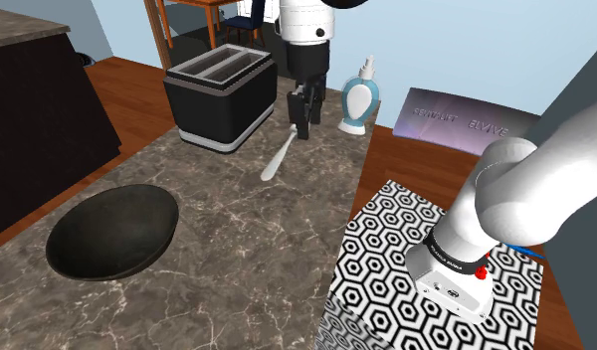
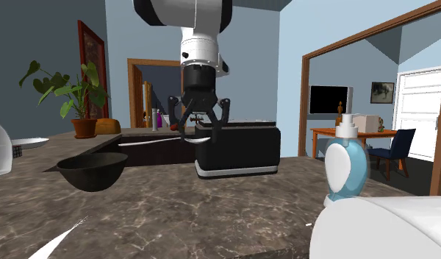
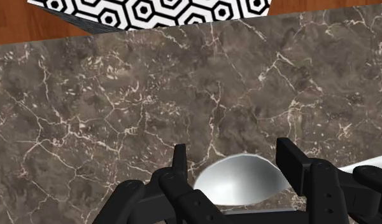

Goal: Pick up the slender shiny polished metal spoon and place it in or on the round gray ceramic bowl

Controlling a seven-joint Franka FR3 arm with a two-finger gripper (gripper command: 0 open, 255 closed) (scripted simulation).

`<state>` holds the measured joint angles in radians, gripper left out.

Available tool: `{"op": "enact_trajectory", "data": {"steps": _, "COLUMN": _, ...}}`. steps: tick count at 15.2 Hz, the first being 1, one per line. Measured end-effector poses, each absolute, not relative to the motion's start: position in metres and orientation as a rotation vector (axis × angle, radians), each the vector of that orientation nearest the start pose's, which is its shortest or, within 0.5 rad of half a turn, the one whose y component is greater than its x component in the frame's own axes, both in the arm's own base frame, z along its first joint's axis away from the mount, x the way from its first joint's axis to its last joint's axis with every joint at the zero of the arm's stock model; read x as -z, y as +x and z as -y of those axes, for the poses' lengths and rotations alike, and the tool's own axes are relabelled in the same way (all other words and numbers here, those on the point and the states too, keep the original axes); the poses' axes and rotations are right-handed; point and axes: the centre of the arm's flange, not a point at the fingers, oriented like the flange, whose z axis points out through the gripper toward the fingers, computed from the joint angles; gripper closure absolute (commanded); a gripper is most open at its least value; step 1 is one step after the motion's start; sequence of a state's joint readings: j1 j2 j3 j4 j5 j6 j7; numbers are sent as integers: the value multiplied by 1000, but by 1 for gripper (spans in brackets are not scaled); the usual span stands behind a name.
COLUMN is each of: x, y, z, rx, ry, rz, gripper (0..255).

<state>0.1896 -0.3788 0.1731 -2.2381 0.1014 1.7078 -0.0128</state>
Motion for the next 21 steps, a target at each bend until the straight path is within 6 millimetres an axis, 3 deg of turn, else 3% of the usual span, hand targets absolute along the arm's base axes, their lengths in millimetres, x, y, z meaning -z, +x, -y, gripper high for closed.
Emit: {"op": "enact_trajectory", "data": {"steps": 21, "x": -514, "y": 489, "z": -425, "rx": -250, "ry": -3077, "rz": 526, "gripper": 255}}
